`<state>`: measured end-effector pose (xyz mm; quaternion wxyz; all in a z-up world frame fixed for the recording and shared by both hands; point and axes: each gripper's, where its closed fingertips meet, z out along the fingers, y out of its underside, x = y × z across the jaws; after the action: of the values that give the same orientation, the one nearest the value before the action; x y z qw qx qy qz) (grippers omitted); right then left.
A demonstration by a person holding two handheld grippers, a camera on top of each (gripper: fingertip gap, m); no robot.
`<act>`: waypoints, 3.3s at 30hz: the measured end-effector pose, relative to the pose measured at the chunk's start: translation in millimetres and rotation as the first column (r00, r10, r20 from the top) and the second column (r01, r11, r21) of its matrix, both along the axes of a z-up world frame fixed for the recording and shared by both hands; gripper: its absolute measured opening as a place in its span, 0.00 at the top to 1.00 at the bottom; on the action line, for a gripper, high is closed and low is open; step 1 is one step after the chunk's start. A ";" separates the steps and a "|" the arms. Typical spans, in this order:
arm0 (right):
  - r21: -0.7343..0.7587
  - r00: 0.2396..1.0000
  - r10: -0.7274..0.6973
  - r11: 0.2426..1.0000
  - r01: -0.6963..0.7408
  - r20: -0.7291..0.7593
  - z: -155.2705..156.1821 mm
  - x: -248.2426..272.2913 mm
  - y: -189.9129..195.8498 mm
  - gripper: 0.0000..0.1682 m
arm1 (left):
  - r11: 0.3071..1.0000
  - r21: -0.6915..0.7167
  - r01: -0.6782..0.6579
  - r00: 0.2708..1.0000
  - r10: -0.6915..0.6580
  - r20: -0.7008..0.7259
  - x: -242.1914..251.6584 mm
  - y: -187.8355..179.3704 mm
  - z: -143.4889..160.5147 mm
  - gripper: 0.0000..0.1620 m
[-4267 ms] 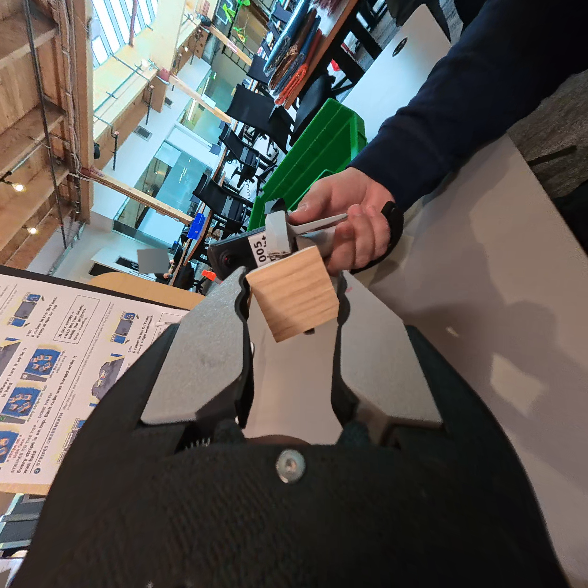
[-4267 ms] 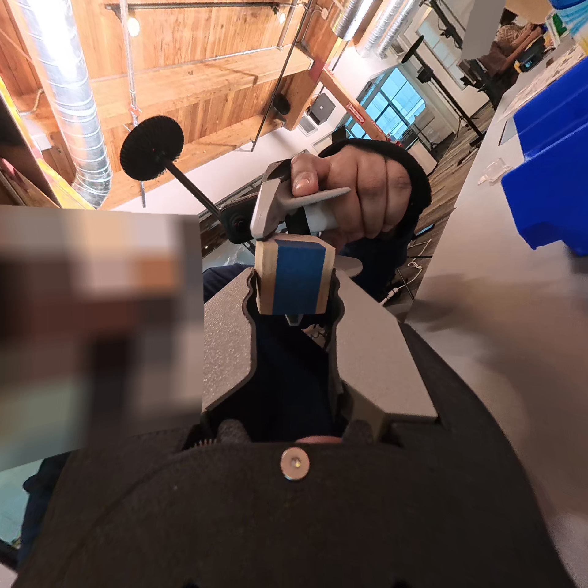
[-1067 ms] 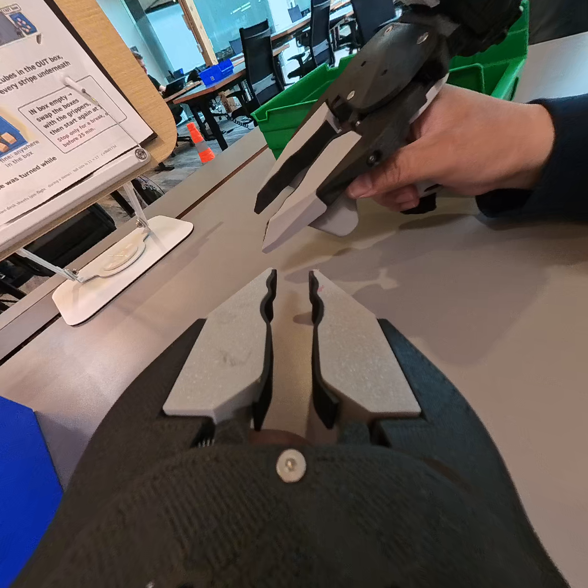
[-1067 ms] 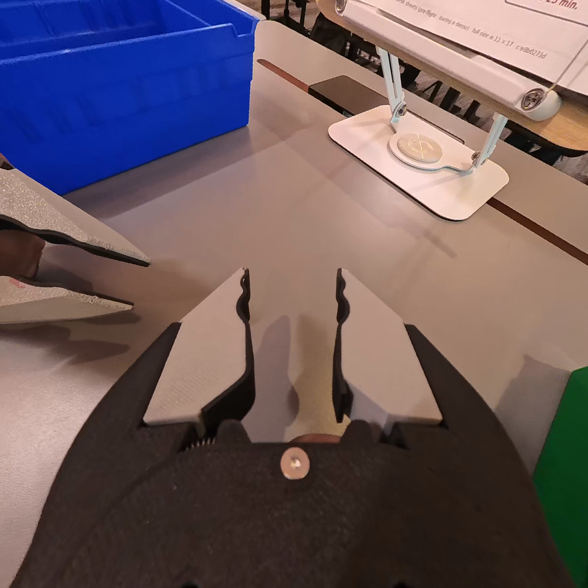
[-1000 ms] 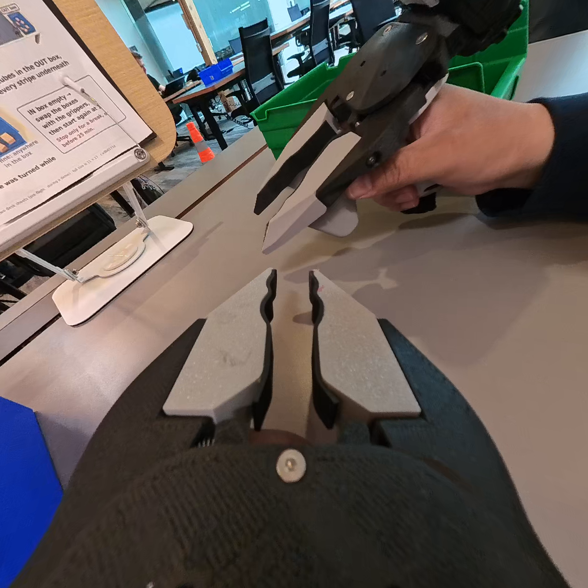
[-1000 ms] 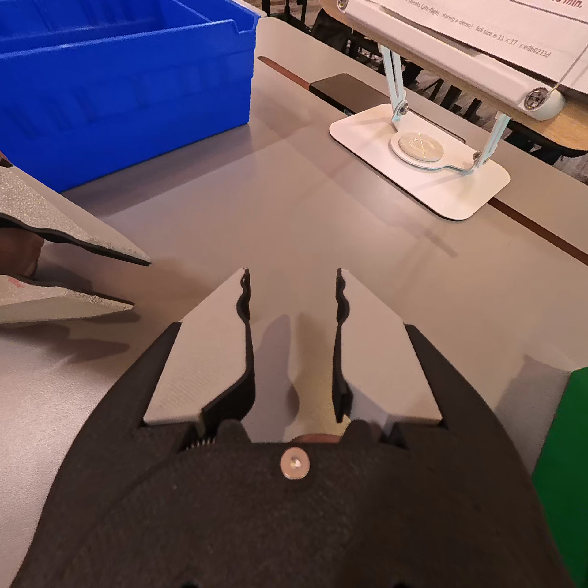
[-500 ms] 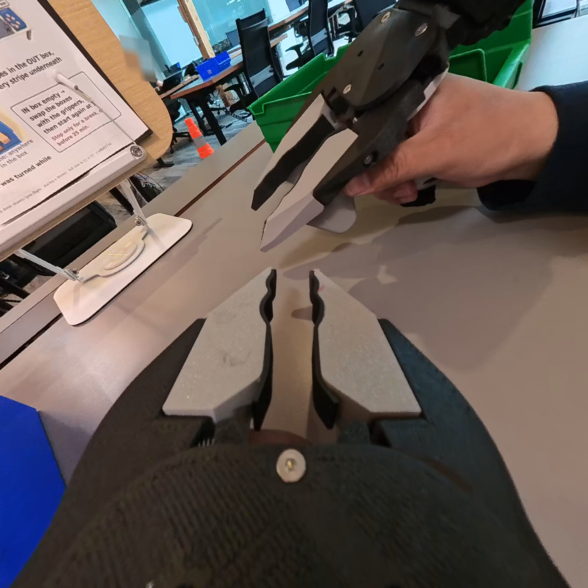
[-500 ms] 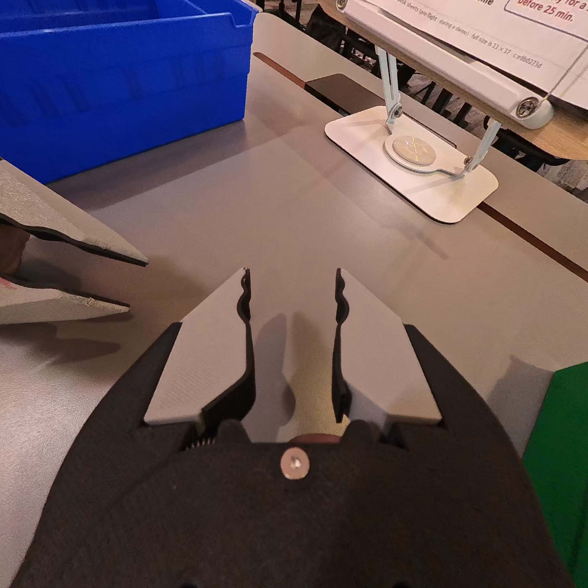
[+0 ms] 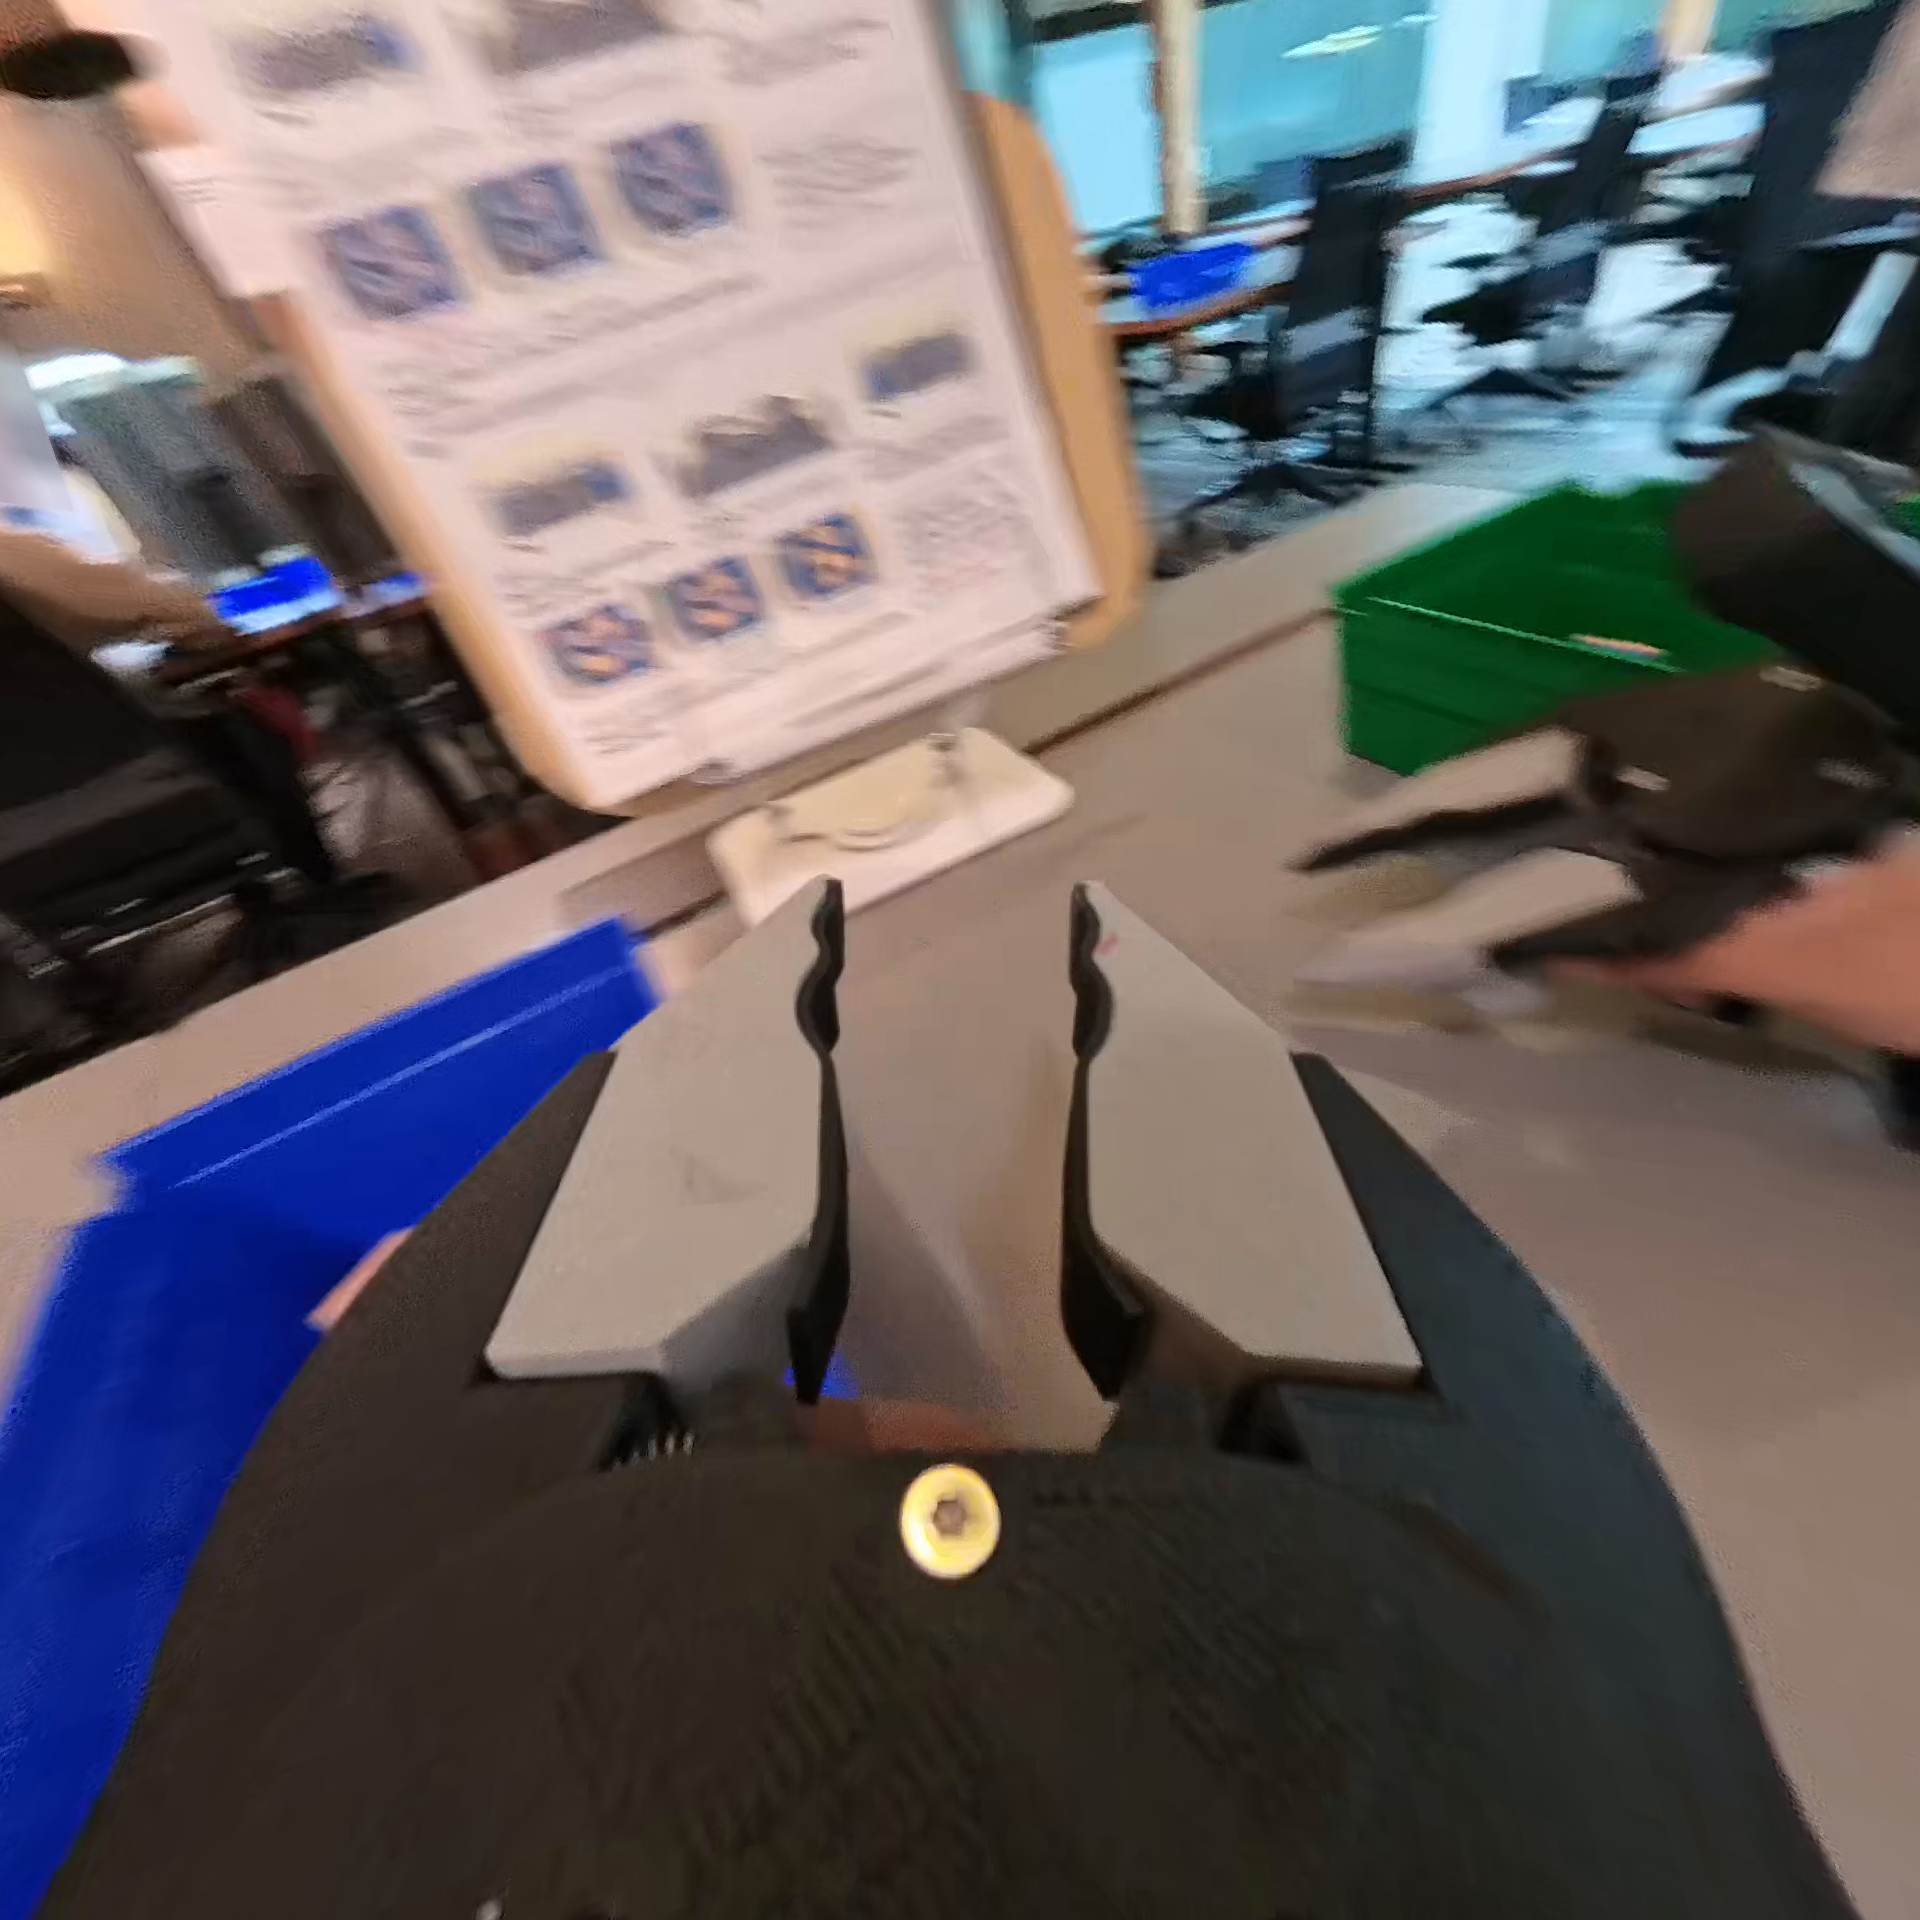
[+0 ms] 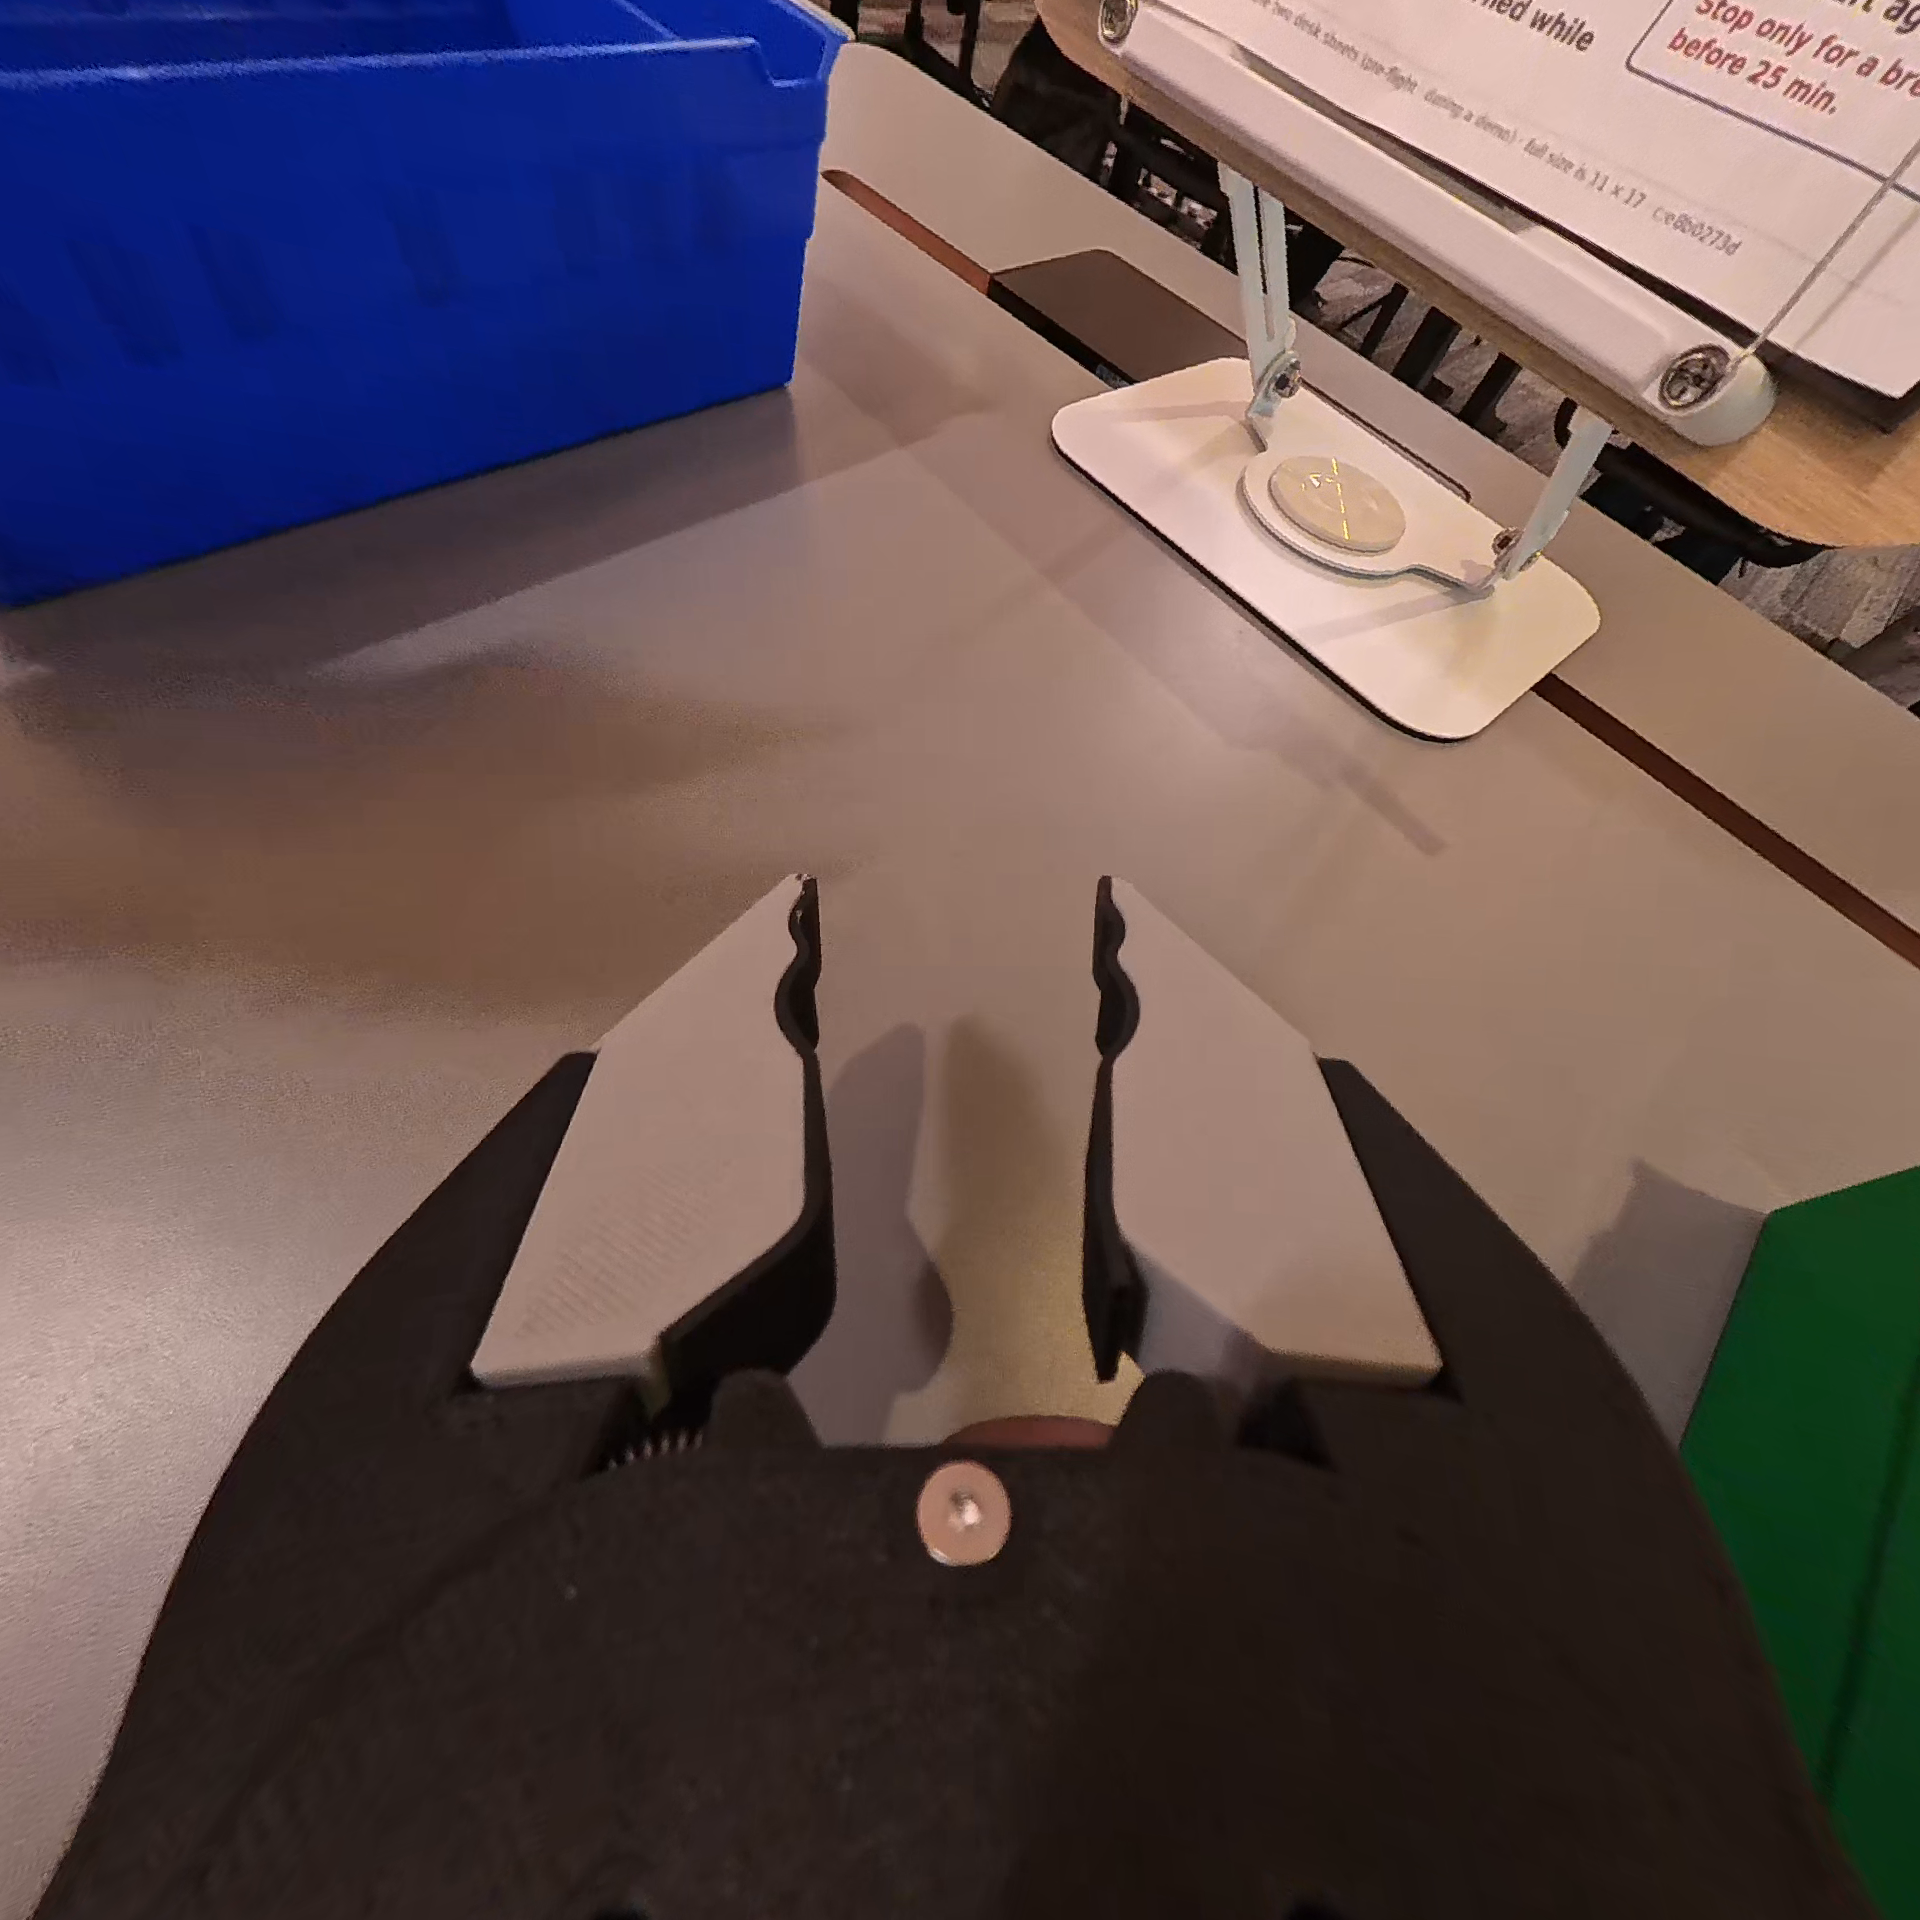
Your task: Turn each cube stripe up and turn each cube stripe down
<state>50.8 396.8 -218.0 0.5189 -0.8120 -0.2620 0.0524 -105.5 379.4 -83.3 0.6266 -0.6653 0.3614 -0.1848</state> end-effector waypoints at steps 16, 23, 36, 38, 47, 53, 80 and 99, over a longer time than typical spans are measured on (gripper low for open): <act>0.033 0.997 0.025 0.999 -0.028 0.076 1.9 -10.0 -5.5 0.70 | 0.622 -0.522 -0.584 0.811 0.426 -0.400 -189.6 165.8 -151.7 0.63; 0.047 0.997 0.024 0.998 -0.028 0.075 6.0 -9.4 -5.9 0.70 | 0.581 -0.574 -0.576 0.812 0.329 -0.482 -182.3 159.7 -186.7 0.70; 0.031 0.996 0.080 0.996 -0.079 -0.044 13.4 -17.1 -9.9 0.70 | 0.956 -0.257 -0.139 0.973 0.084 -0.213 -71.2 113.3 -56.5 0.71; 0.028 0.988 0.114 0.993 -0.112 -0.102 18.0 -22.0 -12.6 0.70 | 0.987 -0.159 -0.014 0.985 -0.014 -0.174 -35.7 86.5 -32.6 0.71; 0.056 0.835 0.305 0.947 -0.315 -0.459 50.6 -39.4 -32.6 0.67 | 0.888 0.228 0.399 0.911 -0.412 0.010 85.5 -34.1 -10.1 0.71; 0.058 0.701 0.382 0.897 -0.439 -0.602 63.6 -45.4 -45.6 0.65 | 0.813 0.371 0.448 0.877 -0.480 -0.006 96.3 -61.3 -25.6 0.72; 0.026 0.120 0.332 0.403 -0.915 -0.936 88.9 -86.4 -134.2 0.74 | 0.557 0.544 0.628 0.735 -0.653 -0.180 100.9 -122.3 -34.9 0.73; -0.037 0.442 0.447 0.669 -0.743 -0.778 71.4 -74.7 -97.6 0.74 | 0.684 0.528 0.503 0.854 -0.487 -0.183 106.2 -84.0 -55.3 0.73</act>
<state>-23.8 299.2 -146.6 0.3569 -0.6563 -0.2980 0.5942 0.7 295.4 -138.6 0.7140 -0.3329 0.5739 -0.2237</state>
